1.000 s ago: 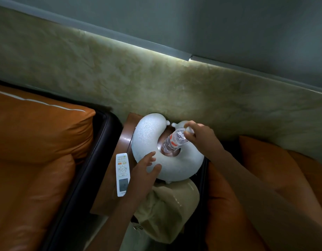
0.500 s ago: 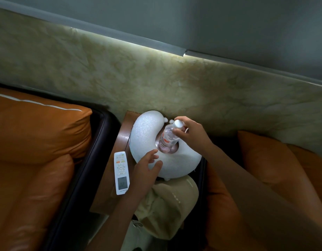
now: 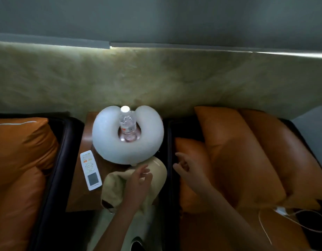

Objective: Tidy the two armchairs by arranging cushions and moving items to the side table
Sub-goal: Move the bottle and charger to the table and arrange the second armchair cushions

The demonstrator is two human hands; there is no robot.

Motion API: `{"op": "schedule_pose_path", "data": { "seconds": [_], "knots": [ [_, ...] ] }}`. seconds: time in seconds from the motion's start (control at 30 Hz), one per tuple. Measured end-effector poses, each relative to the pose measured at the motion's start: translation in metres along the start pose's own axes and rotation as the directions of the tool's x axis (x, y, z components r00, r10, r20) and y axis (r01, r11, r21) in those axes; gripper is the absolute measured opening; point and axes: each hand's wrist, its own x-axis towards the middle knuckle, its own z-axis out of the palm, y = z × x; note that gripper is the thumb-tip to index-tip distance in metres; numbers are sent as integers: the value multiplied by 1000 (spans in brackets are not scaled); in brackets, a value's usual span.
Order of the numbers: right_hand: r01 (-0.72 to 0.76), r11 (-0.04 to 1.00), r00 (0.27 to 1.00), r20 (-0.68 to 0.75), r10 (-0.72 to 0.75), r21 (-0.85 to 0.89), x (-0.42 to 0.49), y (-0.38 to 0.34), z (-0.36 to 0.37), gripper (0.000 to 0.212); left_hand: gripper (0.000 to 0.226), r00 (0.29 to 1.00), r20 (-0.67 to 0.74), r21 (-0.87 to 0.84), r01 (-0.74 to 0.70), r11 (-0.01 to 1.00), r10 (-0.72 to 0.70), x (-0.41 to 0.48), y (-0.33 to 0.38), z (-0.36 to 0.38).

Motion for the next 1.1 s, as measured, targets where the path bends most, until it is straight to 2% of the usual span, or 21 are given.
{"op": "schedule_pose_path", "data": {
  "seconds": [0.17, 0.27, 0.37, 0.5, 0.63, 0.73, 0.87, 0.93, 1.0, 1.1],
  "knots": [
    [-44, 994, 999, -27, 47, 95, -70, 71, -61, 42, 34, 994, 104, 88, -47, 995, 38, -33, -5, 81],
    [18, 986, 999, 27, -22, 166, -106, 98, -90, 40, 35, 982, 178, 149, -82, 986, 54, -59, -6, 130],
    [122, 974, 988, 70, -138, 192, -137, 123, -110, 42, 36, 981, 194, 146, -39, 989, 9, -88, -9, 173],
    [176, 957, 983, -93, -158, 231, -173, 170, -153, 38, 42, 986, 168, 176, -16, 984, -14, -120, -7, 215],
    [127, 986, 950, -299, -90, 109, -176, 212, -202, 37, 42, 984, 180, 176, -27, 984, -5, -135, 8, 242],
    [61, 998, 926, -375, -49, 18, -151, 217, -228, 48, 44, 980, 193, 203, -79, 976, 39, -124, 26, 254],
    [-102, 995, 945, -312, 101, 14, -110, 218, -247, 68, 61, 970, 234, 170, -114, 979, 72, -92, 51, 267],
    [-157, 988, 948, -283, 149, -8, -96, 217, -248, 75, 78, 965, 253, 155, -105, 982, 64, -77, 55, 272],
    [-186, 982, 950, -261, 170, -40, -86, 217, -246, 78, 90, 961, 272, 146, -95, 985, 52, -65, 57, 276],
    [-174, 984, 967, -198, 163, -42, -74, 219, -242, 81, 97, 957, 285, 42, -71, 997, 57, -54, 61, 285]
  ]
}}
